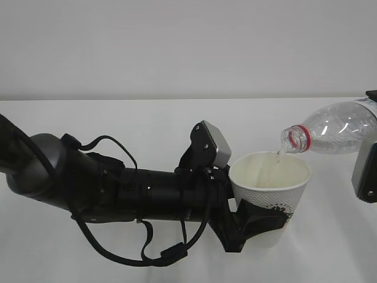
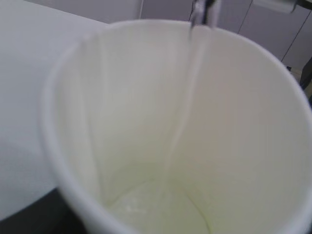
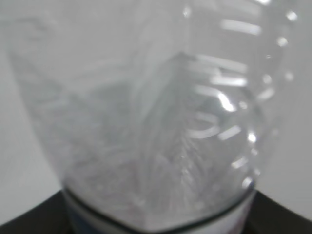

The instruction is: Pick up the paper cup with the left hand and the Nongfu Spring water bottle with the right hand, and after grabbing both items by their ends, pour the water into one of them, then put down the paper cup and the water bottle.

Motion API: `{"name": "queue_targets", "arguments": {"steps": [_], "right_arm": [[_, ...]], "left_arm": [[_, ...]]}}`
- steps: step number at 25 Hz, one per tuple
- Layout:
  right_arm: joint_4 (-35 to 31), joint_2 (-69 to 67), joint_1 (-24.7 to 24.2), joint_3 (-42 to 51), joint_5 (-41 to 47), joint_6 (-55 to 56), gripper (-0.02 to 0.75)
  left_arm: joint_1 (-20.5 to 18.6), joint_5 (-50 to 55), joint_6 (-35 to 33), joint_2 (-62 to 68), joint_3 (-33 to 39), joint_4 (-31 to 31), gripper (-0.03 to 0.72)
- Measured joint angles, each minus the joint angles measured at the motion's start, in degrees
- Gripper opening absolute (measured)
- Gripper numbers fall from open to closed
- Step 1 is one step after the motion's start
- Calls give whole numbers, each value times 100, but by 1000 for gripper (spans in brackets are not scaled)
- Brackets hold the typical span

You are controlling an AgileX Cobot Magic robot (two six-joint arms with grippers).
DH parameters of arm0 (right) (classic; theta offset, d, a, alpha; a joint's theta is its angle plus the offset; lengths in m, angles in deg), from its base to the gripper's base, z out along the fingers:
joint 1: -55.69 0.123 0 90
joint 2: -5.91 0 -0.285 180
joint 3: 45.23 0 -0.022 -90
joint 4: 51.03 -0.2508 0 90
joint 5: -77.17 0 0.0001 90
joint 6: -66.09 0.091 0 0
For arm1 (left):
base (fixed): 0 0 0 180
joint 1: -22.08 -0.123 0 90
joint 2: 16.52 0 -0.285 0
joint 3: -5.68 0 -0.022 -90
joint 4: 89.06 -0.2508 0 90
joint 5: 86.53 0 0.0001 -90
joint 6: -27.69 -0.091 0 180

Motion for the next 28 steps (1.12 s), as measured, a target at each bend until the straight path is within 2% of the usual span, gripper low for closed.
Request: {"name": "queue_targets", "arguments": {"steps": [28], "right_arm": [[0,0,0,0,-13,-10,404]], "left_arm": [[0,5,0,0,0,0,491]]}}
